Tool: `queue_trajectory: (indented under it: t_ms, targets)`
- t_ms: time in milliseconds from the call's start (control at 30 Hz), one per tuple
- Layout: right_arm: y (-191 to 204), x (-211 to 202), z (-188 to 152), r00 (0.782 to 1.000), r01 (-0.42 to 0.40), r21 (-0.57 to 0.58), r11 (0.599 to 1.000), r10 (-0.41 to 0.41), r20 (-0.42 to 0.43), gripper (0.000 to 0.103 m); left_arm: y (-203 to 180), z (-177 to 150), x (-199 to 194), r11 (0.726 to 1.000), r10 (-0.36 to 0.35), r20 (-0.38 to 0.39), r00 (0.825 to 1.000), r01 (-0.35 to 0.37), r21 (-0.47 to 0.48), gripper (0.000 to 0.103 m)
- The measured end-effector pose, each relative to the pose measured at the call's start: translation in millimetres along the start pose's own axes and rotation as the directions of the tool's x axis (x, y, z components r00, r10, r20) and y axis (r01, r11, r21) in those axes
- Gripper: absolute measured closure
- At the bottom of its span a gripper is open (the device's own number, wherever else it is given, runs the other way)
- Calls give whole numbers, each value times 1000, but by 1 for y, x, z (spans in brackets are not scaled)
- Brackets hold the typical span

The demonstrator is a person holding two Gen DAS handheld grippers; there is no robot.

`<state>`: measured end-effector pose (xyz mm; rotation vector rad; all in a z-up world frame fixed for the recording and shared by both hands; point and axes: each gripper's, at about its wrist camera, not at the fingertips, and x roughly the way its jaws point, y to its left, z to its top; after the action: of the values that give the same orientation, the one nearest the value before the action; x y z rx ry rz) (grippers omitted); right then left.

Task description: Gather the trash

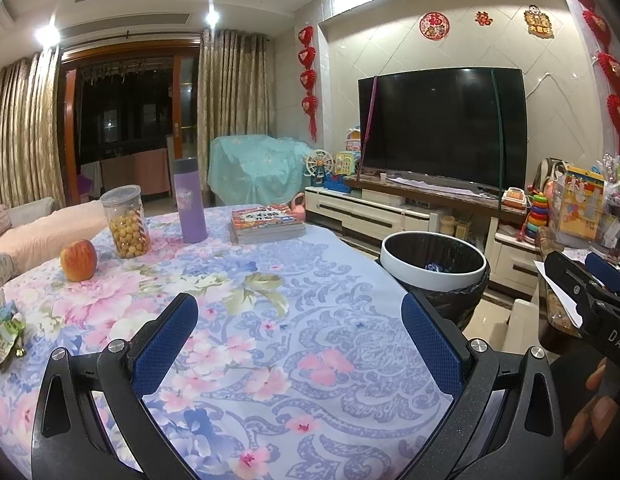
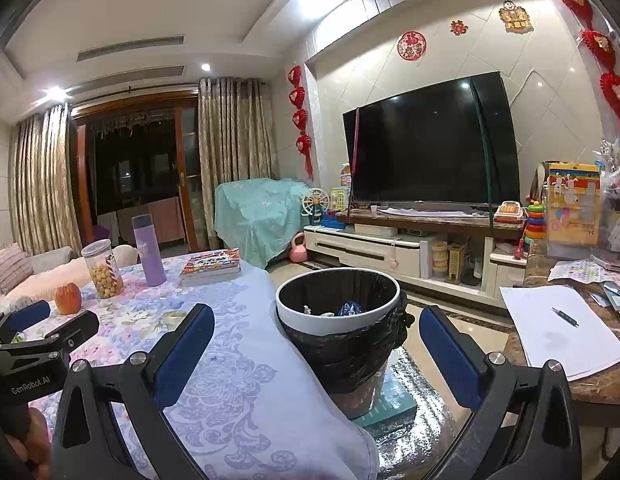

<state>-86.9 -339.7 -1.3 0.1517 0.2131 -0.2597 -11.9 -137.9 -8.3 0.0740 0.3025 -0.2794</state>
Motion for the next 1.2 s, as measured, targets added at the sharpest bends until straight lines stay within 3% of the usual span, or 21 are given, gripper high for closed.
queue_trajectory:
  t_ms: [1200]
  targets:
    - [0, 5, 1, 1000, -13, -1, 1000, 13, -10, 0, 0, -2, 5, 1000, -8, -13, 1000, 8, 5, 0]
